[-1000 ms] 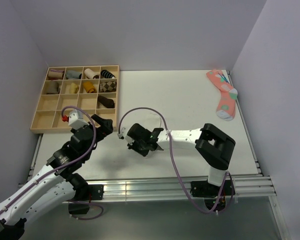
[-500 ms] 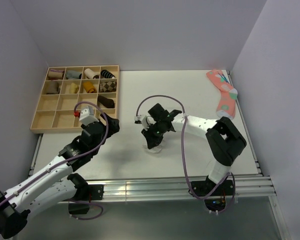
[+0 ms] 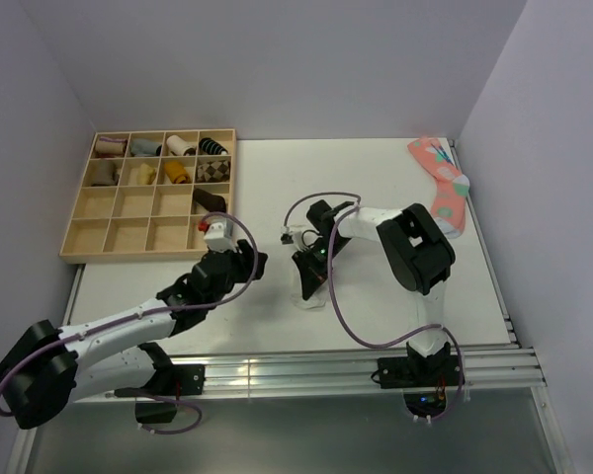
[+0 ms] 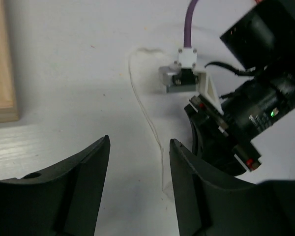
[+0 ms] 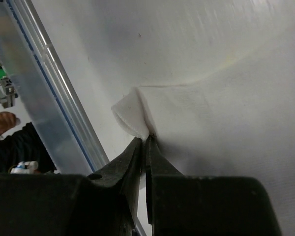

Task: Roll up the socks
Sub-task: Roll the sock at the center of the board.

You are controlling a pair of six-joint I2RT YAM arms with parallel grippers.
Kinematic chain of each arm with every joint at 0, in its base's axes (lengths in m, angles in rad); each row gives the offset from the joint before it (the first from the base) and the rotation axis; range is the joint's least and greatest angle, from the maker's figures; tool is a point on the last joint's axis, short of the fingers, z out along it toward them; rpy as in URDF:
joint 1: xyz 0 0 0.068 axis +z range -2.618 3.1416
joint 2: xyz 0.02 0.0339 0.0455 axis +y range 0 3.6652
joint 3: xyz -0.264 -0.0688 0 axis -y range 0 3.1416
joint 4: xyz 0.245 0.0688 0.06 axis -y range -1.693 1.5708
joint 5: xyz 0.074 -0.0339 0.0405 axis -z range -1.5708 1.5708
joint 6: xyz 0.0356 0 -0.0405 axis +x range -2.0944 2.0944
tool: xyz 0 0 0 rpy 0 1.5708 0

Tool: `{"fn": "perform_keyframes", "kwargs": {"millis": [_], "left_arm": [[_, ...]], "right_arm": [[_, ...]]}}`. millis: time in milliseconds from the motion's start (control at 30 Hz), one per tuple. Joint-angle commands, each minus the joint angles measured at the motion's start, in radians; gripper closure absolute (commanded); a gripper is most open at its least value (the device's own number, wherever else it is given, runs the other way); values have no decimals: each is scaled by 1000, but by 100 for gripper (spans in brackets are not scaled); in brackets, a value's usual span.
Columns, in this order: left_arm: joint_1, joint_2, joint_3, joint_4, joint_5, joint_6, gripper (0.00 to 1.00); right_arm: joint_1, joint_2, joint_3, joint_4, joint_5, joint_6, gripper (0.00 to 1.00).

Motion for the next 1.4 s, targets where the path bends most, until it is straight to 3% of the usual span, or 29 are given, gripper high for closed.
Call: {"fn": "perform_keyframes", "kwargs": {"millis": [0, 200, 433, 600, 1367], "left_arm": [[-37, 67, -58, 272, 80, 99, 43], [-96, 247, -98, 515, 203, 207, 48], [-153, 390, -72, 605, 287, 259, 45], [-157, 419, -58, 590, 343, 273, 39], [-222, 504, -11, 455, 243, 303, 44]], "right_arm": [[-18, 8, 28, -92, -67, -60, 93], [-23, 28, 30, -97, -56, -68, 94], [-24, 36, 30, -91, -42, -57, 95], [-26, 36, 22, -84, -32, -56, 95], [-52, 31, 22, -71, -9, -45, 98]]}}
